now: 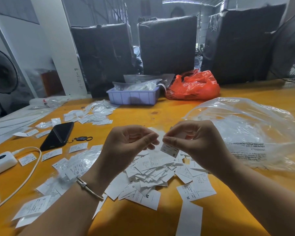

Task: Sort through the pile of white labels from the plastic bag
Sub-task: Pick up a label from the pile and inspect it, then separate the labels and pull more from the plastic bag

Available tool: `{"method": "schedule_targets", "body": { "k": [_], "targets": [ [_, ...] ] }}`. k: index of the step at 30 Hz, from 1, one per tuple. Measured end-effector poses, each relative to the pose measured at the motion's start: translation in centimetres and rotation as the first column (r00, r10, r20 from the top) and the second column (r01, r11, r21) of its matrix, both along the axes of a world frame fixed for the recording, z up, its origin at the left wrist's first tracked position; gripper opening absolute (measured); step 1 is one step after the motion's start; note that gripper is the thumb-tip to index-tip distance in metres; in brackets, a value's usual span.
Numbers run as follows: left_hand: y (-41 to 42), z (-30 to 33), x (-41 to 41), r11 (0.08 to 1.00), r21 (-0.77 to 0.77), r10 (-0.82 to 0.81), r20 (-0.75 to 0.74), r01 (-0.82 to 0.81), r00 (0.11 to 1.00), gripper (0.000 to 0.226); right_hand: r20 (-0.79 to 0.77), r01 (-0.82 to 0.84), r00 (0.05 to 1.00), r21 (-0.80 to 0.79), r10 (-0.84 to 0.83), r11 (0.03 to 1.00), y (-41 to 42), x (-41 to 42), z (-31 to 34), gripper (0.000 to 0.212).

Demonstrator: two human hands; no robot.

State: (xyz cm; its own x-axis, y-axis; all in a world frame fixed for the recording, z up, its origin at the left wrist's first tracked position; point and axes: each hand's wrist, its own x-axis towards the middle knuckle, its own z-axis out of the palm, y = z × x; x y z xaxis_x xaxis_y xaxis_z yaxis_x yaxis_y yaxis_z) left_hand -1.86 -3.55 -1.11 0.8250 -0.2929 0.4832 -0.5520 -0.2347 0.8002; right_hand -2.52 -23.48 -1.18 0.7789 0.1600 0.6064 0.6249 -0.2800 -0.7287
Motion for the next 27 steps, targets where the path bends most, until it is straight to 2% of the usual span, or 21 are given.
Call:
{"method": "schedule_targets", "body": {
  "k": [2,4,7,10,12,18,27],
  "targets": [
    [0.0,0.0,0.0,1.000,-0.004,0.018,0.056,-0.018,0.998,0.022,0.012,0.032,0.999,-0.013,-0.031,0.999,0.0,-0.1,0.0,0.003],
    [0.1,-0.1,-0.1,0.999,0.024,0.041,0.128,-0.044,0.991,0.022,0.068,0.132,0.989,-0.001,-0.132,0.991,0.0,-0.3,0.2,0.006],
    [0.0,-0.1,-0.3,0.989,0.106,0.074,0.227,-0.100,0.971,0.024,0.257,0.269,0.926,0.065,-0.276,0.961,0.2,-0.8,0.9,0.026],
    [-0.2,0.0,-0.4,0.979,0.156,0.079,0.289,-0.128,0.954,0.023,0.434,0.254,0.860,0.091,-0.268,0.963,0.6,-1.6,1.0,0.041],
    [-0.3,0.0,-0.4,0.976,0.170,0.077,0.311,-0.135,0.947,0.021,0.479,0.235,0.842,0.088,-0.248,0.968,0.9,-2.0,0.8,0.046],
    [-0.4,0.0,-0.5,0.975,0.178,0.072,0.325,-0.136,0.943,0.017,0.518,0.233,0.824,0.059,-0.229,0.971,0.9,-2.0,0.6,0.044],
    [-0.4,0.1,-0.6,0.970,0.212,0.045,0.326,-0.120,0.944,0.020,0.655,0.344,0.718,-0.041,-0.235,0.938,0.9,-1.8,0.5,0.032]
  ]
}}
